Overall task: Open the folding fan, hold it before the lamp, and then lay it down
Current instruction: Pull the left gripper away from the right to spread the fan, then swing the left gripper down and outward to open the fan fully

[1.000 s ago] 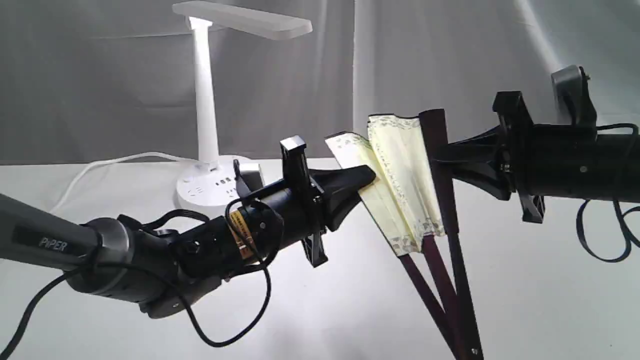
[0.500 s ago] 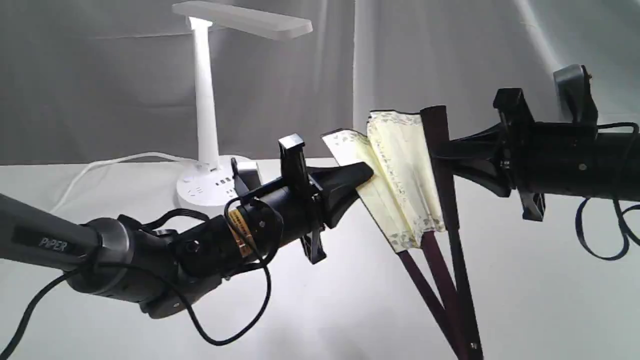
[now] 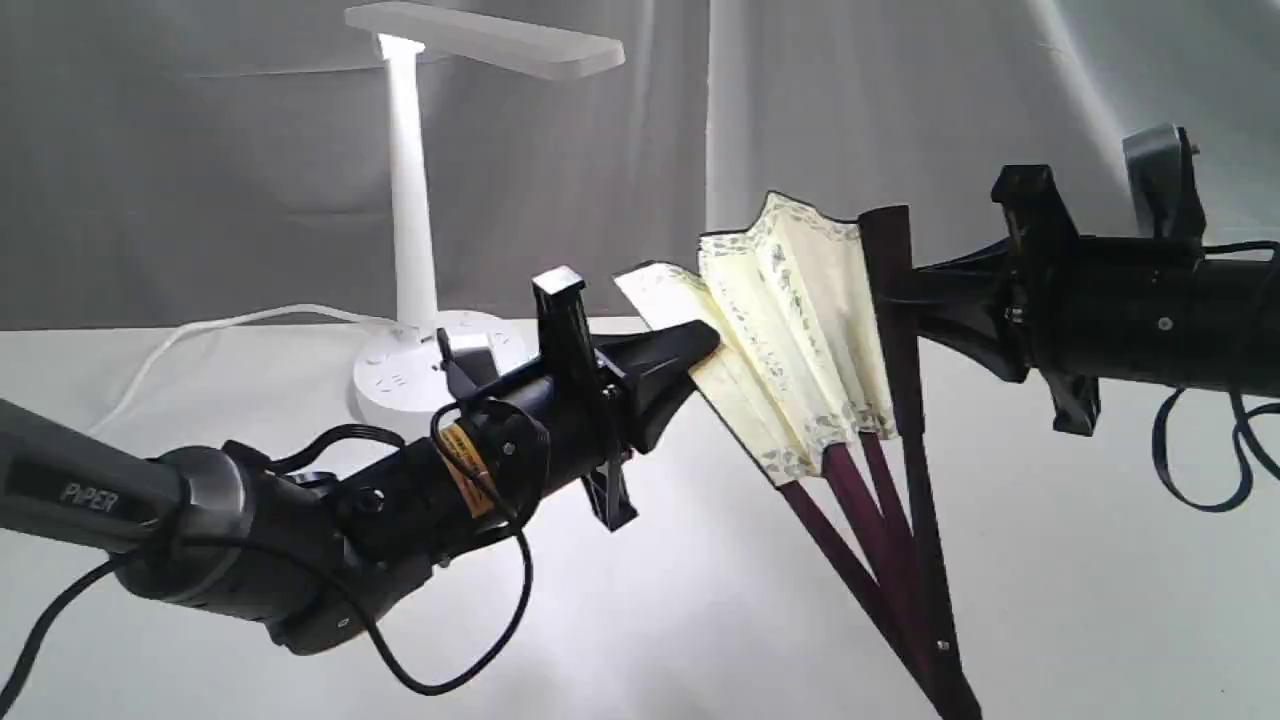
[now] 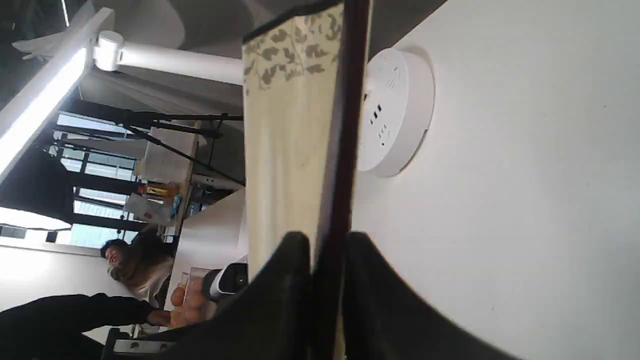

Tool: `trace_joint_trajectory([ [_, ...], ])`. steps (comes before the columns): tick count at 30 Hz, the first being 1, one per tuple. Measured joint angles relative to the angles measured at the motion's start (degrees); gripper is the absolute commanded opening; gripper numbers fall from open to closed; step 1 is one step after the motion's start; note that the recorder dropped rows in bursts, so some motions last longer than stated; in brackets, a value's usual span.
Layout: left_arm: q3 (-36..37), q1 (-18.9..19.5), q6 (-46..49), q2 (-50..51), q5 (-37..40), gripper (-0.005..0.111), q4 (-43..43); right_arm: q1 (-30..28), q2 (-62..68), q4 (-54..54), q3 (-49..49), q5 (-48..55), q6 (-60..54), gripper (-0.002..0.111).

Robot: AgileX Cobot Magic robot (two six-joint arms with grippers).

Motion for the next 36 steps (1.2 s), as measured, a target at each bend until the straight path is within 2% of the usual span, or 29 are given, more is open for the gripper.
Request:
trace_joint_trajectory([
  [14, 9.16, 0.00, 6.16, -6.63, 0.71, 0.000, -12.17, -2.55, 0.00, 2.75, 0.00, -0.76, 0.68, 0.000],
  [27, 16.92, -0.10, 8.92, -9.71, 0.59, 0.000, -19.91, -3.14, -0.14, 2.75, 0.00, -2.67, 0.93, 0.000],
  [36, 23.44, -0.10, 12.15, -14.55, 0.51, 0.000, -27.28, -8.81, -0.14, 2.75, 0.00, -0.82, 1.41, 0.000],
])
